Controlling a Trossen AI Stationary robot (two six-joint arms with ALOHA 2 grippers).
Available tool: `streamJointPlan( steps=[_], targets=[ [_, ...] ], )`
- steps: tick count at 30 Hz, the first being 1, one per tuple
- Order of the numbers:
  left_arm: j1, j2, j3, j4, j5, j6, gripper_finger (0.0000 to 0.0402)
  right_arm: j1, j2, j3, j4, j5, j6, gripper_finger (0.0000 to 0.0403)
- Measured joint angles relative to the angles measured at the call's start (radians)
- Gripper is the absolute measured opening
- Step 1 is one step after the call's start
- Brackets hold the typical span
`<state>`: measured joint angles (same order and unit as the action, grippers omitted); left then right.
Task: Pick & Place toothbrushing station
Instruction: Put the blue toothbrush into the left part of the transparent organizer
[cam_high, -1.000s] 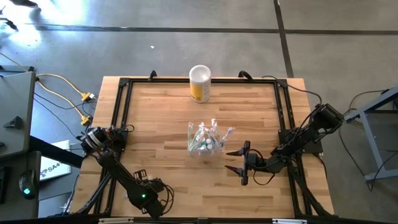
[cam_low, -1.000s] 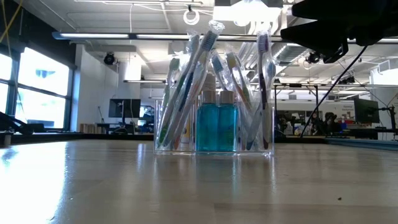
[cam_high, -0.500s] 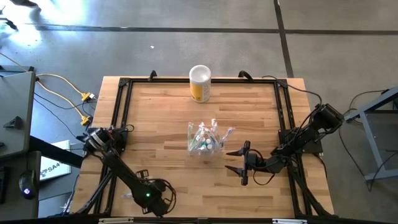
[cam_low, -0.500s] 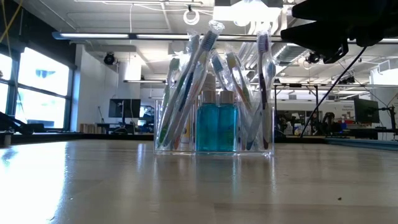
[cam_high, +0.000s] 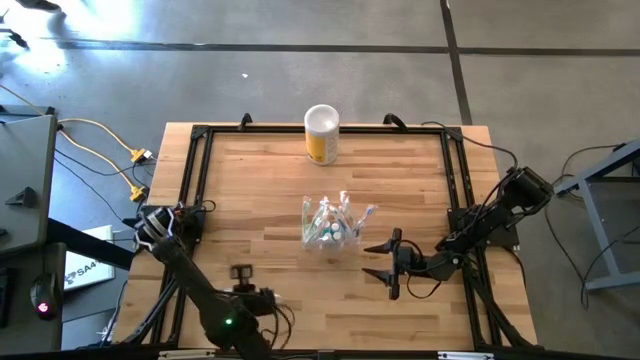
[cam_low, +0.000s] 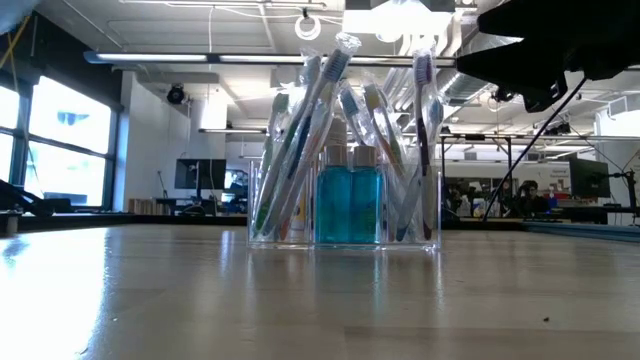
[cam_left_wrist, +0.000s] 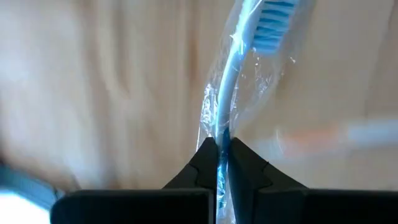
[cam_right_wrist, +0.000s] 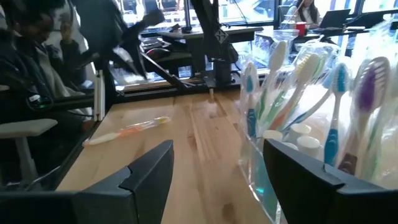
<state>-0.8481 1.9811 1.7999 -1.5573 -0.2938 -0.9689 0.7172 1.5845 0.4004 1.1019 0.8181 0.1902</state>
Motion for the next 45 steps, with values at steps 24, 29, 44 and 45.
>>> streamJointPlan(
  steps=[24,29,44,45],
  targets=[
    [0.211,-0.362,0.003,0.202,-0.581,0.518,0.0008,0.033,0.000,0.000,0.013,0.017,-0.010,0.0240],
    [0.326,-0.456,-0.147,0.515,-0.395,0.780,0.0007,0.028,0.000,0.000,0.015,0.017,-0.011,0.0240],
    [0.450,-0.715,-1.010,1.791,-0.049,1.077,0.0007,0.035,0.000,0.000,0.009,0.013,-0.011,0.0240],
    [0.456,-0.715,-1.042,1.841,-0.039,1.077,0.0007,0.035,0.000,0.000,0.009,0.016,-0.011,0.0240]
  ],
)
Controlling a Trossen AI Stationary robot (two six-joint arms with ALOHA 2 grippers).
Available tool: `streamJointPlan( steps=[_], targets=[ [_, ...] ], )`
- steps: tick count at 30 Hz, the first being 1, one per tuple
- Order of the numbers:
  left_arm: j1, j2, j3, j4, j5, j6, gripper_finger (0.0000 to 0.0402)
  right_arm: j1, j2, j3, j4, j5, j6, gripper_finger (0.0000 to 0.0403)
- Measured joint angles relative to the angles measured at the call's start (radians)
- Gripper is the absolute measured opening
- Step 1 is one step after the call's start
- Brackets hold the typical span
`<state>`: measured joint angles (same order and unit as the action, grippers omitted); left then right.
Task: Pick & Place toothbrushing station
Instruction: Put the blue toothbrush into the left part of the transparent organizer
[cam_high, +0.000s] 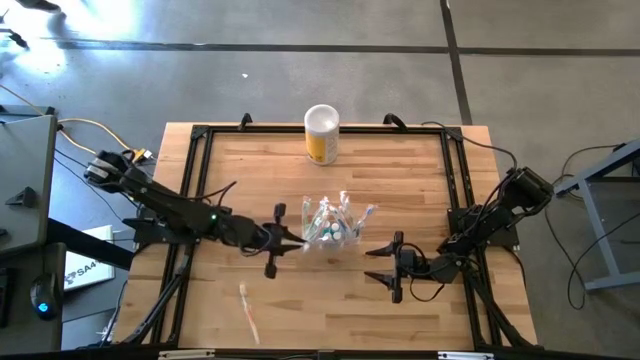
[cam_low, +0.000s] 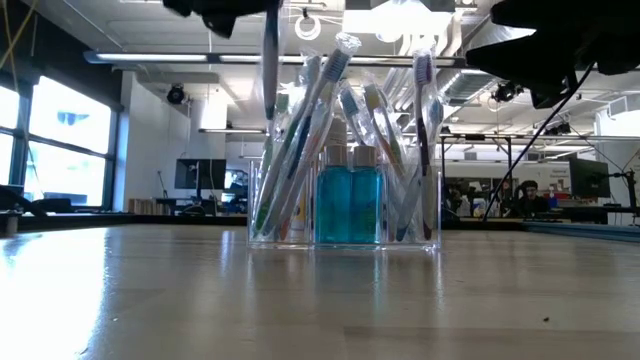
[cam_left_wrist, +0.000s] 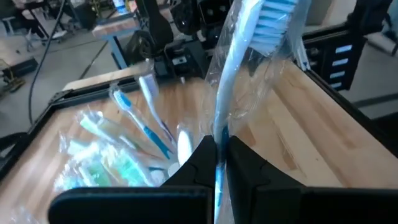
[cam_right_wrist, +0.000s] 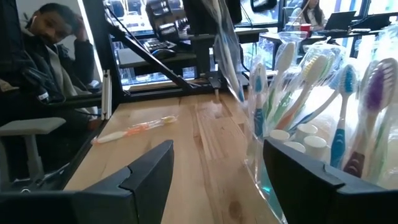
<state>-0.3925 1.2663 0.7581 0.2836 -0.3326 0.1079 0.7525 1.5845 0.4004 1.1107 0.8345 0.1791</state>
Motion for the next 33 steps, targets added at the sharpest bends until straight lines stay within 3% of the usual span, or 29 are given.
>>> streamJointPlan(
  steps=[16,33],
  targets=[
    [0.169,0.025,-0.219,0.339,0.139,-0.102,0.0007,-0.014,0.000,0.000,-0.002,-0.006,0.008,0.0240],
    [0.162,0.273,-0.226,0.429,0.075,-0.307,0.0007,-0.015,0.000,0.000,-0.009,-0.008,0.012,0.0240]
  ],
)
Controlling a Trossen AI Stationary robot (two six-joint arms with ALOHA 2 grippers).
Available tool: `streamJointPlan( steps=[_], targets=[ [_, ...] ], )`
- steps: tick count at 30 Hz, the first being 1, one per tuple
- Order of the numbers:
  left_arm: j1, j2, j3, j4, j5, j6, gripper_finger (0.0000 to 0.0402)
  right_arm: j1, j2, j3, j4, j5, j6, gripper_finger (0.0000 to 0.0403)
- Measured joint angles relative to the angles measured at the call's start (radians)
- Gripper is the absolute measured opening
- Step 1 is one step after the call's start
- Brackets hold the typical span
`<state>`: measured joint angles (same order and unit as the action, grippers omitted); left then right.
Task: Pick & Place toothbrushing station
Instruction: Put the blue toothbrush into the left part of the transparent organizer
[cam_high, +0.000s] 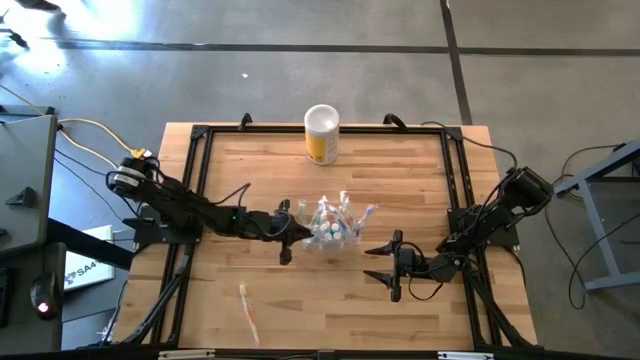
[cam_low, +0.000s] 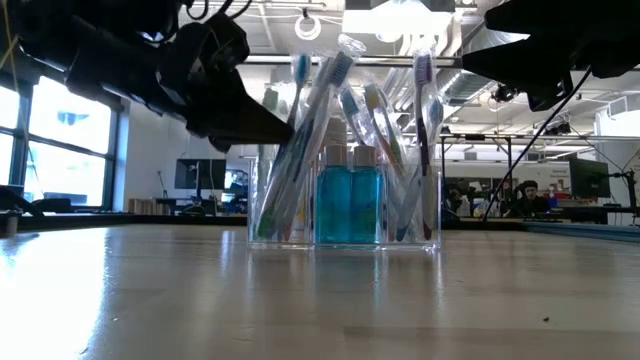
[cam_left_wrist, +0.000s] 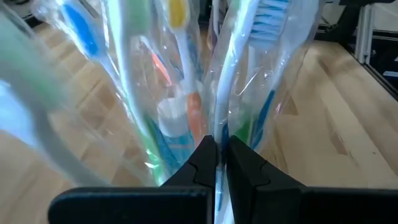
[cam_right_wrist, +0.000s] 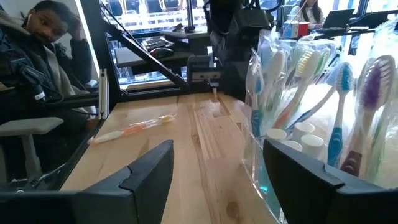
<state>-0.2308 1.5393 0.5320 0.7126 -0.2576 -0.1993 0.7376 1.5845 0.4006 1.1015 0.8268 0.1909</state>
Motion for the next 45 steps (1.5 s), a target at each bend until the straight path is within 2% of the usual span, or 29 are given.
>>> streamJointPlan(
  steps=[8,14,22,25,29,35,45],
  targets=[
    [0.001,0.011,0.001,0.002,-0.002,-0.057,0.0009,0.002,0.000,0.000,-0.006,0.000,0.003,0.0240],
    [0.001,0.010,-0.002,-0.020,0.010,-0.156,0.0066,0.002,0.000,0.000,-0.015,0.000,0.019,0.0240],
    [0.001,0.009,-0.002,-0.011,0.008,-0.156,0.0126,0.002,0.000,0.000,-0.015,0.000,0.019,0.0240],
    [0.001,0.008,-0.002,-0.011,0.003,-0.155,0.0137,0.002,0.000,0.000,-0.015,0.000,0.019,0.0240],
    [0.001,-0.022,0.001,-0.036,-0.024,-0.182,0.0129,0.002,0.000,0.000,-0.015,0.000,0.019,0.0240],
    [0.001,-0.102,0.075,-0.205,-0.009,-0.165,0.0107,0.002,0.000,0.000,-0.021,0.000,0.016,0.0240],
    [0.001,-0.144,0.363,-0.737,0.004,-0.119,0.0103,-0.001,0.000,0.000,-0.023,0.003,0.013,0.0240]
  ],
)
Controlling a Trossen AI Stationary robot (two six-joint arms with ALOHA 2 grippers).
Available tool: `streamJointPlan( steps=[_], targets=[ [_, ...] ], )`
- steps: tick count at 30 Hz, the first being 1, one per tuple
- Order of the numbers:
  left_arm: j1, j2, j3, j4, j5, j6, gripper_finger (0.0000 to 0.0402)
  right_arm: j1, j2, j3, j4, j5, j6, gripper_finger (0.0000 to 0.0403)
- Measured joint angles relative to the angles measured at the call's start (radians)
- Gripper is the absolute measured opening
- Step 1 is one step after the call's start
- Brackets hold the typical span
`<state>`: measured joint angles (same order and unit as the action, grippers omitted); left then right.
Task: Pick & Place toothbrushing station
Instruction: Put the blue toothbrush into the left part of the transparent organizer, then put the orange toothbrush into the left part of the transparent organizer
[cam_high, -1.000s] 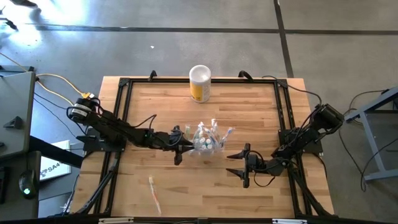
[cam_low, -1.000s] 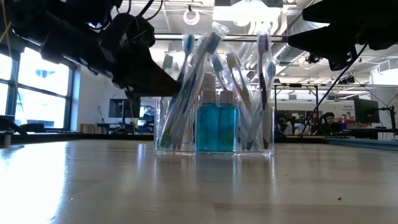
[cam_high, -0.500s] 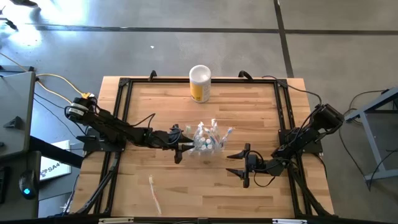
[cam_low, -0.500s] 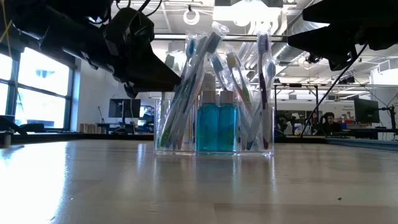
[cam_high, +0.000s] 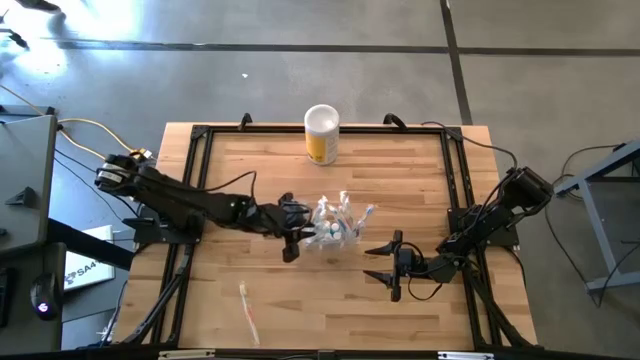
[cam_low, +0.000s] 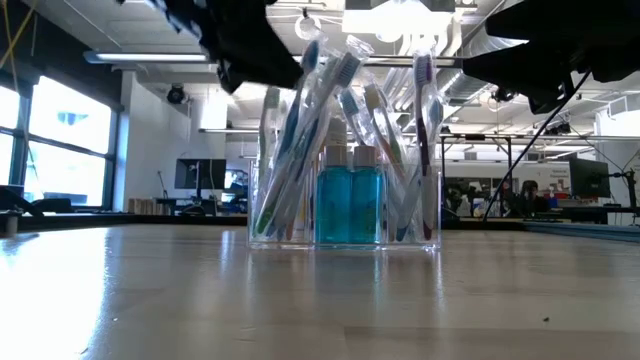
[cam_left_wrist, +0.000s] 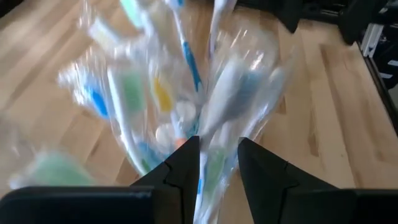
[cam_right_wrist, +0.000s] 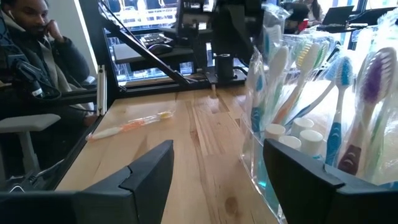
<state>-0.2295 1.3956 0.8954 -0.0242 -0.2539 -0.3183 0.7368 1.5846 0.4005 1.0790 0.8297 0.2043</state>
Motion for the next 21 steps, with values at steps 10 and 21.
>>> streamJointPlan(
  steps=[10,21],
  targets=[
    [-0.046,0.000,0.204,-0.207,-0.047,0.106,0.0103,0.000,0.000,0.000,0.000,0.000,-0.002,0.0240],
    [-0.276,0.000,0.480,-0.714,-0.219,-0.001,0.0103,0.000,0.000,0.000,0.000,0.000,-0.018,0.0240]
  ],
)
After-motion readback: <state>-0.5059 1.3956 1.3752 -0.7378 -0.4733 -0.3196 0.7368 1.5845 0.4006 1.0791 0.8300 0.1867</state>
